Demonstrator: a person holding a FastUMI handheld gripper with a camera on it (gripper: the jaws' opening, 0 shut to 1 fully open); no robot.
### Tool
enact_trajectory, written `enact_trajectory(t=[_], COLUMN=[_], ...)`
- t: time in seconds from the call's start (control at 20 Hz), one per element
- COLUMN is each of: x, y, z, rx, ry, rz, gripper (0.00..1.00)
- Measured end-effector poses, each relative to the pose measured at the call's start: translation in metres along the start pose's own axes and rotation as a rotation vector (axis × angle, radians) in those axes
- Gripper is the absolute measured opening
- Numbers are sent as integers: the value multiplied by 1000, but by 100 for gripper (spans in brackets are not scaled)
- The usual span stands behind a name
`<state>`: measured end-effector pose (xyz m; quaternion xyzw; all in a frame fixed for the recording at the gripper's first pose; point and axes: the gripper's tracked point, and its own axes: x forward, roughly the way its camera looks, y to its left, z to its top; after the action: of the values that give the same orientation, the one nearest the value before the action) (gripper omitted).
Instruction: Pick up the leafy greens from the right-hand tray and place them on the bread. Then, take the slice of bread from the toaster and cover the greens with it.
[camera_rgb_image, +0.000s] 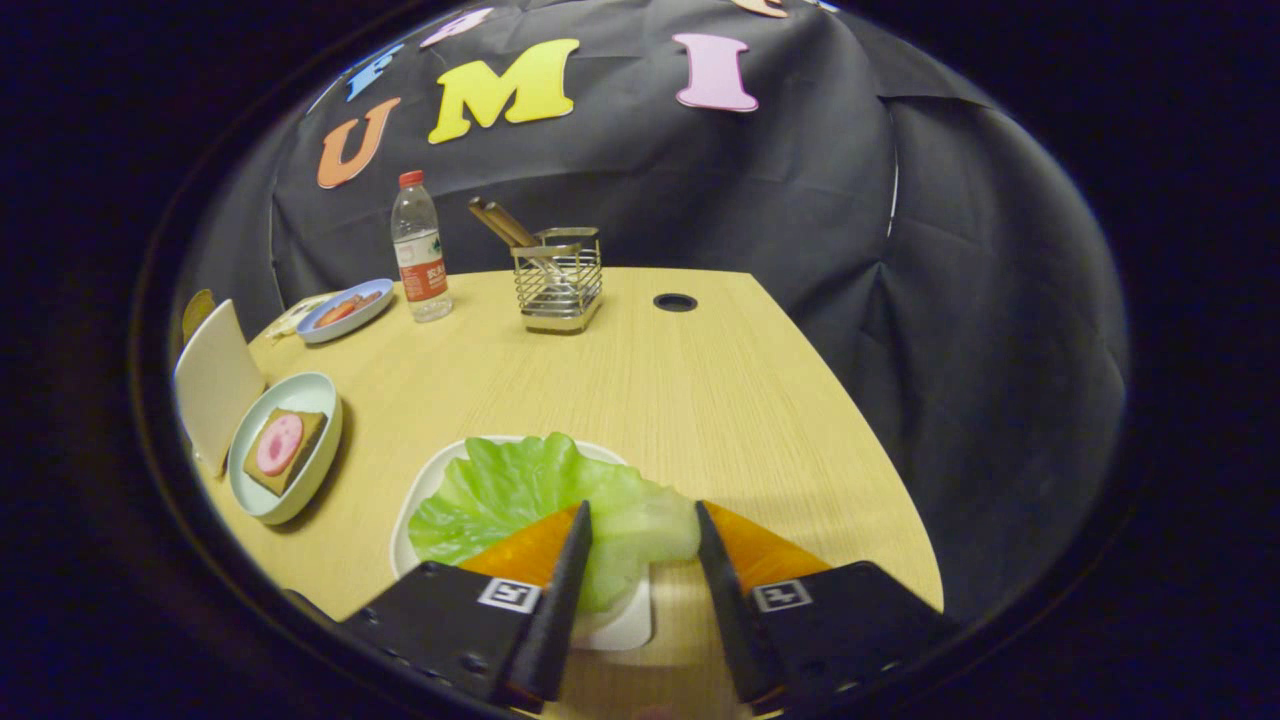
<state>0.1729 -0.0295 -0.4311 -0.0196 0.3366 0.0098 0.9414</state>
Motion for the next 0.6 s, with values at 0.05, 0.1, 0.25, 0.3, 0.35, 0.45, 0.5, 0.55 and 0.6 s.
enact_trajectory(t=[0.05,0.1,0.25,0.3,0.35,0.45,0.5,0.55,0.6], x=[0,-1,-6,-7,-11,-23,-27,-35,-42], y=[-2,-3,-2,-1,0,0,1,3,5], z=[3,6,8,10,11,22,30,35,41], rx=[2,5,14,26,48,92,106,107,108], ry=[-6,-12,-14,-9,-4,-15,-28,-41,-52], rz=[-12,-18,-14,-6,8,25,30,35,42], gripper=[43,31,1,1,1,1,1,0,0])
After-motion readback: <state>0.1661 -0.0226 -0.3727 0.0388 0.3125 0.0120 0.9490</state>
